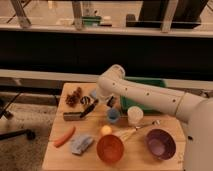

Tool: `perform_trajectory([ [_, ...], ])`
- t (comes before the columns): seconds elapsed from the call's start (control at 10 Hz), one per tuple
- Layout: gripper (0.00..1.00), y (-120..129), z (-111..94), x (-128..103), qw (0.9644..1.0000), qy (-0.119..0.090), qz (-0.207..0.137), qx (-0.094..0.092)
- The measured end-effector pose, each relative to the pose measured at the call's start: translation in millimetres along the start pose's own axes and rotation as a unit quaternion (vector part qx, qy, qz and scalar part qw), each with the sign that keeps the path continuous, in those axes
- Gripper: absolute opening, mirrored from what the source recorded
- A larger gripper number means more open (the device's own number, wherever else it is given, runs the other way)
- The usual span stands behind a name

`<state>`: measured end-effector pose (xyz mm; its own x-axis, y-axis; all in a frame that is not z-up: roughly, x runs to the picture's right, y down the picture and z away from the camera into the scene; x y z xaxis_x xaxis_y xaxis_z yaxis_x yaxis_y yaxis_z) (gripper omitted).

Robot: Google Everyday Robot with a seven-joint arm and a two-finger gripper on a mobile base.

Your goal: Place brush in purple bowl

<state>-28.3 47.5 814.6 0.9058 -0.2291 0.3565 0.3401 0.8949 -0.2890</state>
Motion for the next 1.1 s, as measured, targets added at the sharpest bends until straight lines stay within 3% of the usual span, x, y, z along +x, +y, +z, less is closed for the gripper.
perform_trajectory([
  [0.4, 0.18, -2, -35, 6, 0.9998, 0.000, 0.001, 0.019],
  [1.1, 0.18, 10, -73, 52, 0.9988, 0.026, 0.016, 0.039],
])
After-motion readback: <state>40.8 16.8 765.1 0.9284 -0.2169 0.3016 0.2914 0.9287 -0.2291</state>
